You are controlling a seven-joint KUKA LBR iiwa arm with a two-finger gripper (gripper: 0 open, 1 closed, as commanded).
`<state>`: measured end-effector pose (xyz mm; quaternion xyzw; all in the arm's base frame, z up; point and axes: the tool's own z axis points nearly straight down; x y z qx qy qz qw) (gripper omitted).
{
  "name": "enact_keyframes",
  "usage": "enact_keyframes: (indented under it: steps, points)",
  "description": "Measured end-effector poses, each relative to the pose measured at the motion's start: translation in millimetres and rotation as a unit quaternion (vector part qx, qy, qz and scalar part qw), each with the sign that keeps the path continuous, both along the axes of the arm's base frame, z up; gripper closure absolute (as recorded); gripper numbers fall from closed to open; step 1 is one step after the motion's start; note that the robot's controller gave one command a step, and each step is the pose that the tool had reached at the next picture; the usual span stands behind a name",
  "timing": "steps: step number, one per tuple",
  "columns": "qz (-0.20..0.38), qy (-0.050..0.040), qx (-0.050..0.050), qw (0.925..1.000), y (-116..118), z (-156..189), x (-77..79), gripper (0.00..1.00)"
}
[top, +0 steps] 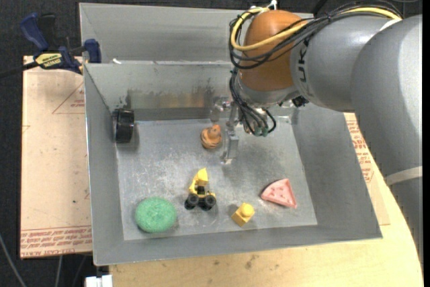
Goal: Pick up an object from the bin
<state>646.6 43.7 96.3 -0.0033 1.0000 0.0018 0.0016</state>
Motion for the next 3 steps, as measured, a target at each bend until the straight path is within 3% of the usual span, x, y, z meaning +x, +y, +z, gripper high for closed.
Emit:
enact_keyframes:
  steps: [1,2,3]
  points:
    - [0.004,0.0003,-0.001,1.0,3.1,21.9,-4.9,0.0]
    - [-0.009,-0.0032,-0.001,1.0,13.7,1.1,4.9,0.0]
    - [-0.047,-0.0004,-0.001,0.9989,12.8,-25.6,-13.2,1.0]
